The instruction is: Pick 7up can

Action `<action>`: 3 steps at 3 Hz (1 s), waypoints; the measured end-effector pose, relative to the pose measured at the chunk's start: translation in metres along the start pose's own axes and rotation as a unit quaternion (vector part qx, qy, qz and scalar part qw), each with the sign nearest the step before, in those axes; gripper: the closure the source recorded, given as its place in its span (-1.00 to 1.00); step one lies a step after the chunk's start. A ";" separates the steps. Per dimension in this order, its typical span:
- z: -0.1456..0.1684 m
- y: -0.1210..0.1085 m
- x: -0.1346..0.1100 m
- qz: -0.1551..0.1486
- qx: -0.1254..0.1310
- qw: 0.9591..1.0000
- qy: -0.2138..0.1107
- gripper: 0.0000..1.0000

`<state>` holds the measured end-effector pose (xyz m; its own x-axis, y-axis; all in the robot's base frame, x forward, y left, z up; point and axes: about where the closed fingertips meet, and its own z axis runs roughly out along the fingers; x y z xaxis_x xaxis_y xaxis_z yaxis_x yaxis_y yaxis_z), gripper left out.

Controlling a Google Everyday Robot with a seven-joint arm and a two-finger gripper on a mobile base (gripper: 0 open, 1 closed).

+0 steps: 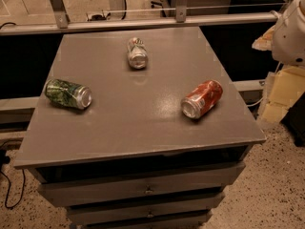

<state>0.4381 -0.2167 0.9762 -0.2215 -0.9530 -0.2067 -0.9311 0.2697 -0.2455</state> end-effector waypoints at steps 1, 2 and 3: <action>0.000 0.000 0.000 0.000 0.001 1.000 -0.001 -1.00; 0.012 -0.020 -0.014 0.013 0.011 0.999 -0.027 -1.00; 0.037 -0.054 -0.048 0.028 0.027 0.997 -0.066 -1.00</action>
Offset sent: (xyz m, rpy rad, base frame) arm 0.0684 0.0244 -0.0143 0.1420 -0.0675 -0.0465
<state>0.5101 -0.1802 0.9646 -0.2301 -0.9107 -0.3432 -0.9006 0.3329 -0.2796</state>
